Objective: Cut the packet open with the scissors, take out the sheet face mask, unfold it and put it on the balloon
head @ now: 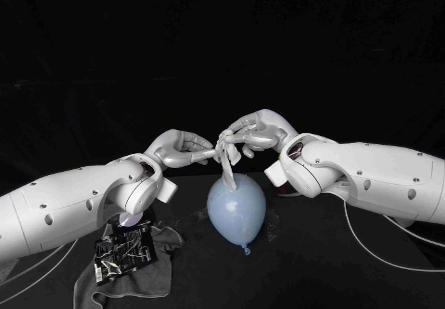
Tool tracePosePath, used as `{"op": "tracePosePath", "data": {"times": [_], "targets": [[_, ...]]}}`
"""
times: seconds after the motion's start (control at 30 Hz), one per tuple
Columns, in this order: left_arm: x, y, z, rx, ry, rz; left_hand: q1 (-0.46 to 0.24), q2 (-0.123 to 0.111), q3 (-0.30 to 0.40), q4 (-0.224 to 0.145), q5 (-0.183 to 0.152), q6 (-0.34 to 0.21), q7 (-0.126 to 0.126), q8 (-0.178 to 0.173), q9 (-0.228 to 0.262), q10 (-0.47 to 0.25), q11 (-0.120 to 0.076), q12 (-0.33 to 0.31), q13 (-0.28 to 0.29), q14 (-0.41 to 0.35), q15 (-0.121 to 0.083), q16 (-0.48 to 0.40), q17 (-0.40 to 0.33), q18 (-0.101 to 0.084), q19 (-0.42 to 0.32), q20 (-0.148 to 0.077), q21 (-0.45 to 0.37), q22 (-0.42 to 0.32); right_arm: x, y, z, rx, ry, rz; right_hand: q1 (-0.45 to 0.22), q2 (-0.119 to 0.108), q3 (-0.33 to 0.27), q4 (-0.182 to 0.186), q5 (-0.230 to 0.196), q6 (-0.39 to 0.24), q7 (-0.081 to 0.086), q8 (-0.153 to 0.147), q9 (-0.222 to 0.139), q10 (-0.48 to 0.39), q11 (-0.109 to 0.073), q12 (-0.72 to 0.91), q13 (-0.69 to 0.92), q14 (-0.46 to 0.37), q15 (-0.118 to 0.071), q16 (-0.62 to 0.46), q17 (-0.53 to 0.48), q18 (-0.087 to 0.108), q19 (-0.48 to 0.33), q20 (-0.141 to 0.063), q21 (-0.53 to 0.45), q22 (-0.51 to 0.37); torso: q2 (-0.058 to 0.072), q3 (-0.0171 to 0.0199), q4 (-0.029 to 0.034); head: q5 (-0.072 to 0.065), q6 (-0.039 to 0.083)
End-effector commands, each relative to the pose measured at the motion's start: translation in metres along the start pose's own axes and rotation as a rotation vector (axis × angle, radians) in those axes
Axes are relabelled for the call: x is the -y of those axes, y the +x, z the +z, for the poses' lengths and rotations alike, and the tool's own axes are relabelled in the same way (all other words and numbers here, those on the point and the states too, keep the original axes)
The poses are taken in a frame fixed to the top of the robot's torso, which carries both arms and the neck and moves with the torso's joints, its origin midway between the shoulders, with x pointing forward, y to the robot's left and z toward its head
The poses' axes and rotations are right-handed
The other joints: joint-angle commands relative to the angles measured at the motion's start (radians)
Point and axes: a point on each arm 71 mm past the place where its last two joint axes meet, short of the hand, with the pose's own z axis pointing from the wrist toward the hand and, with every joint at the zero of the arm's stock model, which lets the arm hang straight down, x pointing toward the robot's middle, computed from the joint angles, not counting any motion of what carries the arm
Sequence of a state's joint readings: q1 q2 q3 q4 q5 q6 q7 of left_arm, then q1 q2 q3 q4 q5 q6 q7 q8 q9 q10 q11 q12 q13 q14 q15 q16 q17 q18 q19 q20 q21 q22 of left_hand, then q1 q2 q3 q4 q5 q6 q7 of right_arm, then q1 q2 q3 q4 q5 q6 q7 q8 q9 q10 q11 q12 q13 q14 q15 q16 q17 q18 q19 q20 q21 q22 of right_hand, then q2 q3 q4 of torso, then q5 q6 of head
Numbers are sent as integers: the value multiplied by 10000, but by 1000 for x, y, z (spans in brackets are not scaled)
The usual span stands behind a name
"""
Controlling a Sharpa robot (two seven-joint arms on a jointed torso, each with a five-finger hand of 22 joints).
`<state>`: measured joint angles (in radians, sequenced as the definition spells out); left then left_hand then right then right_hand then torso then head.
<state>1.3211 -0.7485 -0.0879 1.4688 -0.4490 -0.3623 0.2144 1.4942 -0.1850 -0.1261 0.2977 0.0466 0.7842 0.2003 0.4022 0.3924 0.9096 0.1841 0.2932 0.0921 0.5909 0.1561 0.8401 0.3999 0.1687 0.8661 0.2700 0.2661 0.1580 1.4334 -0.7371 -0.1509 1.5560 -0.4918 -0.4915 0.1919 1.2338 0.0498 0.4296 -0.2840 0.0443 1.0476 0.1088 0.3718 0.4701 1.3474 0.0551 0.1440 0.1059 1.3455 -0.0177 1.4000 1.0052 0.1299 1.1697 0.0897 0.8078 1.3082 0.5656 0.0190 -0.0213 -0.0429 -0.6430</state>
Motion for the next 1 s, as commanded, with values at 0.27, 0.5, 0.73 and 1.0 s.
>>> {"op": "tracePosePath", "data": {"times": [0.27,0.5,0.73,1.0], "targets": [[-6,6,2,-316,-1086,525,-670,-349,-246,14,27,221,267,-72,-202,10,-21,344,21,0,-20,349,-85,124,163,38,-110,-65,-3,1,0,75,-179,-171,47,40,116,1,44,-67,0,65,9,283,-185,-56,20,41,-57,42,22,127,101,-22,94,730,-5,-8,3,-14,9],[-4,11,4,-416,-1013,526,-704,-185,-137,7,23,422,150,16,-260,143,-119,564,66,111,-104,518,-126,129,297,-1,-117,-78,-3,3,0,7,-159,-159,47,40,116,1,44,-67,0,65,9,283,-185,-56,20,41,-57,42,22,127,101,-22,94,730,-2,-14,10,-14,7],[-2,12,6,-403,-824,509,-629,11,-9,-7,19,558,71,61,-319,223,-186,703,86,164,-163,601,-182,129,386,-29,-130,-90,-3,4,1,-36,-137,-163,47,40,116,1,44,-67,0,65,9,283,-185,-56,20,41,-57,42,22,127,101,-22,94,730,-4,-13,7,-14,0],[1,14,7,-308,-510,396,99,1062,575,-87,16,814,-125,60,-518,341,-327,911,74,302,-276,716,-358,127,542,-81,-174,-121,-4,5,1,-90,-143,-187,25,9,187,6,43,-69,-1,81,27,295,-186,-63,26,59,-59,51,48,127,107,-24,104,731,2,-7,7,-4,-7]]}}
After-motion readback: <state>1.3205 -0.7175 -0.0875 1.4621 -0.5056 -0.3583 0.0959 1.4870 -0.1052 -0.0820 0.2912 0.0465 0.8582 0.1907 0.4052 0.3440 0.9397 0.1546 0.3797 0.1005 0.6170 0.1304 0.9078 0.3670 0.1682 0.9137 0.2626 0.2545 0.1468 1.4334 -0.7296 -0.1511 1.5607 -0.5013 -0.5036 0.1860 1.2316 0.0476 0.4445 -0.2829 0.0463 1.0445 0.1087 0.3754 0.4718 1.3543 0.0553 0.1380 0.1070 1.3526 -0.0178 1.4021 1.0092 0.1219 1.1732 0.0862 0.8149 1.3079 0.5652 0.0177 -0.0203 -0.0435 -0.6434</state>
